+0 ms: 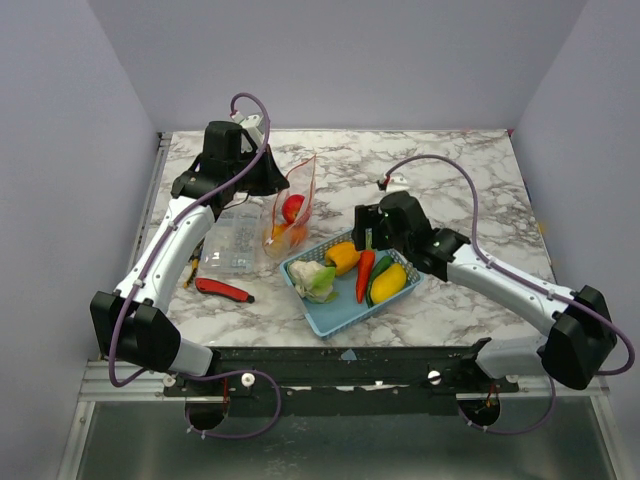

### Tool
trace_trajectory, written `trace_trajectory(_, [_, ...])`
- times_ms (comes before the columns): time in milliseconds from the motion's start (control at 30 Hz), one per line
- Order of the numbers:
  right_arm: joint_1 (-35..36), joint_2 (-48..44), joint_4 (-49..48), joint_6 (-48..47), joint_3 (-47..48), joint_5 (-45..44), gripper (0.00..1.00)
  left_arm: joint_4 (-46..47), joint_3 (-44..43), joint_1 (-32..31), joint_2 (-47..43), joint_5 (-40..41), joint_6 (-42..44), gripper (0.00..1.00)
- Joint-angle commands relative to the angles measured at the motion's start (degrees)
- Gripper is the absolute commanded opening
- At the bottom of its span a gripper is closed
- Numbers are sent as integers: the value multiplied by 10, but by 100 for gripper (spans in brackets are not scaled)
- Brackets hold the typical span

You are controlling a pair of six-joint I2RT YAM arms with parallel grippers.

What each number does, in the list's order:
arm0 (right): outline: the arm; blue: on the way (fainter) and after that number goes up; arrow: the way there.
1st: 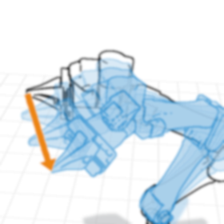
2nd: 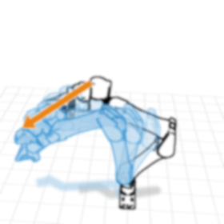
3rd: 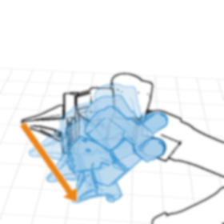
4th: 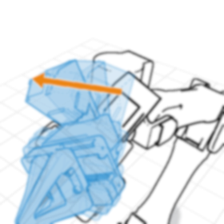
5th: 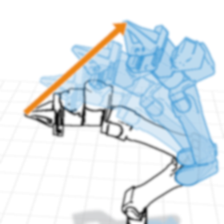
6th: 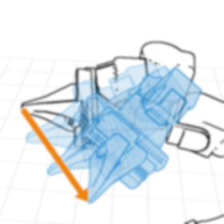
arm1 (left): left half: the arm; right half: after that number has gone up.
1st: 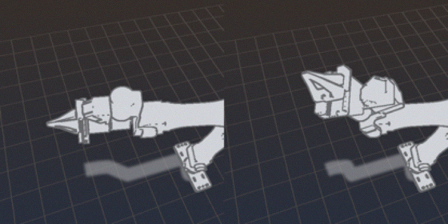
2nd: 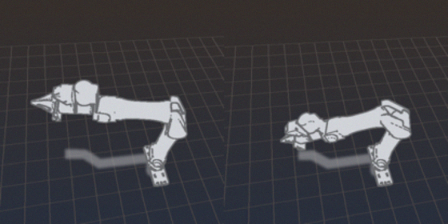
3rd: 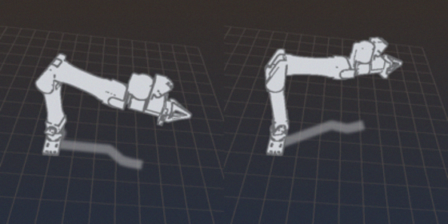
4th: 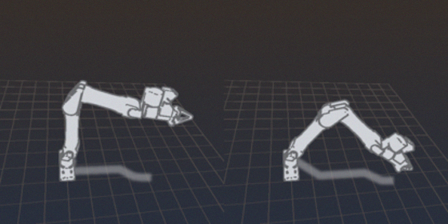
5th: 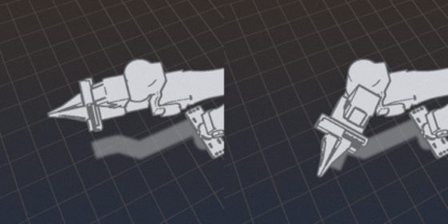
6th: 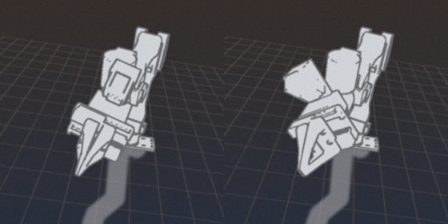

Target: Place the food in the zip-top bag and seal the zipper

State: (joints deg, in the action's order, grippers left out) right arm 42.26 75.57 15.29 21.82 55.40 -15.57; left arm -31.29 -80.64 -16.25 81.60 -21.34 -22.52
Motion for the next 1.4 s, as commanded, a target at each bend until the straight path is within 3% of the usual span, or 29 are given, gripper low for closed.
trace_trajectory(0, [2, 27, -55, -49, -23, 85, 92, 16, 3, 0, 1, -19, -2, 0])
trace_trajectory(133, [1, 51, -93, -73, -36, 150, 95, 17, 3, 0, 3, -24, -3, 0])
trace_trajectory(500, [1, 158, -94, -79, -5, 149, 99, 19, 4, 1, 2, -31, -5, 0])
trace_trajectory(933, [2, 190, -121, -78, -13, 185, 97, 20, 6, -1, -1, -34, -7, 0])
trace_trajectory(1133, [1, 186, -83, -77, 7, 164, 76, 20, 7, 0, -2, -35, -6, 0])
trace_trajectory(1367, [1, 104, -40, -76, 4, 140, 46, 22, 7, 0, -4, -37, -7, 0])
